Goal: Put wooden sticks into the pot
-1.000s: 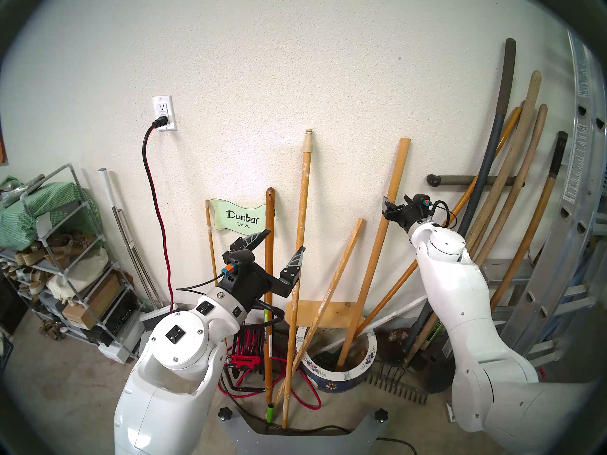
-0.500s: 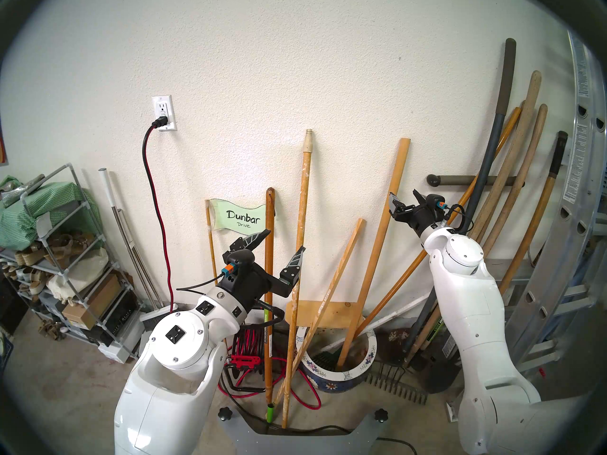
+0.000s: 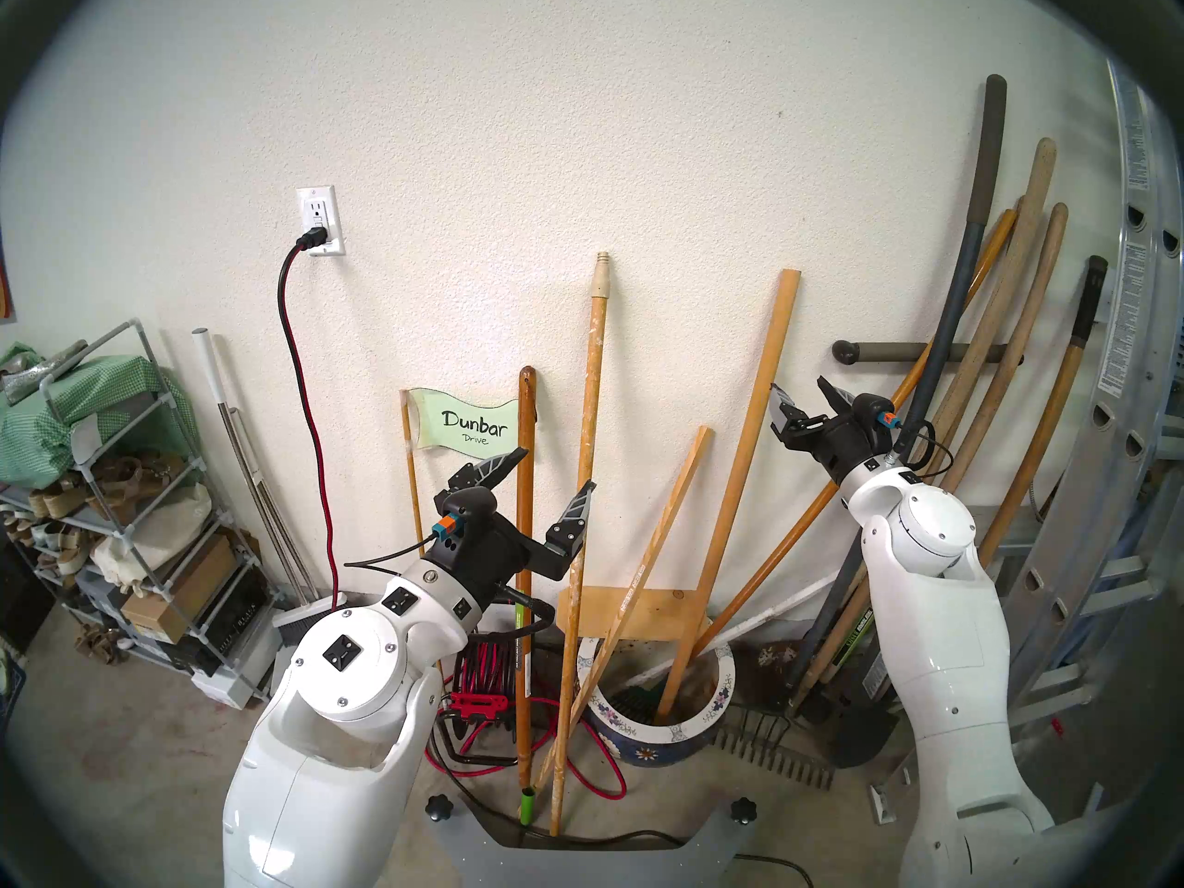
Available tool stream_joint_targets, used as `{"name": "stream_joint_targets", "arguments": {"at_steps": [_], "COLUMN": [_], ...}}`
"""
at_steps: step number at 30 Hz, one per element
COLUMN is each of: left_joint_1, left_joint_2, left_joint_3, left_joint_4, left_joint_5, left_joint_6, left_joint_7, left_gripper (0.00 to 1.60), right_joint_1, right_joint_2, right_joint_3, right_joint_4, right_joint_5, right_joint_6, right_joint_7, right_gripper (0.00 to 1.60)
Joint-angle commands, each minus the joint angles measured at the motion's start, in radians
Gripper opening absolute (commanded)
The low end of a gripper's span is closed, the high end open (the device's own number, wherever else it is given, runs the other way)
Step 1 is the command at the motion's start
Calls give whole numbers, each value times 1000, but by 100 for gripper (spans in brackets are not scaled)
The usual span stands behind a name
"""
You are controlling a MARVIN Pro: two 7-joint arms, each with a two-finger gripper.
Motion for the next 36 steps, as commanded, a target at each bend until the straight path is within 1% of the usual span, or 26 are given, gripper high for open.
{"name": "stream_joint_targets", "arguments": {"at_steps": [1, 2, 3, 4, 5, 8, 9, 10, 11, 16, 17, 19, 23, 27, 28, 29, 30, 31, 36], "left_joint_1": [0, 0, 0, 0, 0, 0, 0, 0, 0, 0, 0, 0, 0, 0, 0, 0, 0, 0, 0], "left_joint_2": [0, 0, 0, 0, 0, 0, 0, 0, 0, 0, 0, 0, 0, 0, 0, 0, 0, 0, 0], "left_joint_3": [0, 0, 0, 0, 0, 0, 0, 0, 0, 0, 0, 0, 0, 0, 0, 0, 0, 0, 0], "left_joint_4": [0, 0, 0, 0, 0, 0, 0, 0, 0, 0, 0, 0, 0, 0, 0, 0, 0, 0, 0], "left_joint_5": [0, 0, 0, 0, 0, 0, 0, 0, 0, 0, 0, 0, 0, 0, 0, 0, 0, 0, 0], "left_joint_6": [0, 0, 0, 0, 0, 0, 0, 0, 0, 0, 0, 0, 0, 0, 0, 0, 0, 0, 0], "left_joint_7": [0, 0, 0, 0, 0, 0, 0, 0, 0, 0, 0, 0, 0, 0, 0, 0, 0, 0, 0], "left_gripper": [160, 160, 160, 160, 160, 160, 160, 160, 160, 160, 160, 160, 160, 160, 160, 160, 160, 160, 160], "right_joint_1": [-111, -130, -127, -146, -149, -194, -184, -214, -212, -267, -266, -295, -316, -353, -343, -369, -355, -371, -369], "right_joint_2": [-15, -15, -17, -18, -19, -25, -27, -29, -30, -43, -44, -51, -60, -75, -74, -84, -81, -88, -95], "right_joint_3": [15, 18, 18, 23, 25, 38, 38, 45, 45, 60, 61, 66, 70, 73, 71, 74, 71, 72, 69], "right_joint_4": [-113, -138, -135, -161, -163, -231, -215, -260, -253, -343, -340, -392, -437, -518, -503, -558, -534, -570, -584], "right_joint_5": [19, 18, 19, 20, 21, 22, 23, 22, 23, 18, 19, 13, 8, -6, -6, -15, -12, -19, -24], "right_joint_6": [29, 37, 40, 49, 53, 83, 83, 102, 102, 164, 168, 205, 257, 338, 335, 383, 370, 404, 438], "right_joint_7": [6, 5, 8, 5, 6, -3, 1, -8, -6, -35, -36, -57, -85, -131, -128, -154, -147, -165, -180], "right_gripper": [157, 154, 152, 154, 154, 154, 154, 154, 154, 154, 154, 154, 154, 154, 154, 154, 154, 154, 154]}}
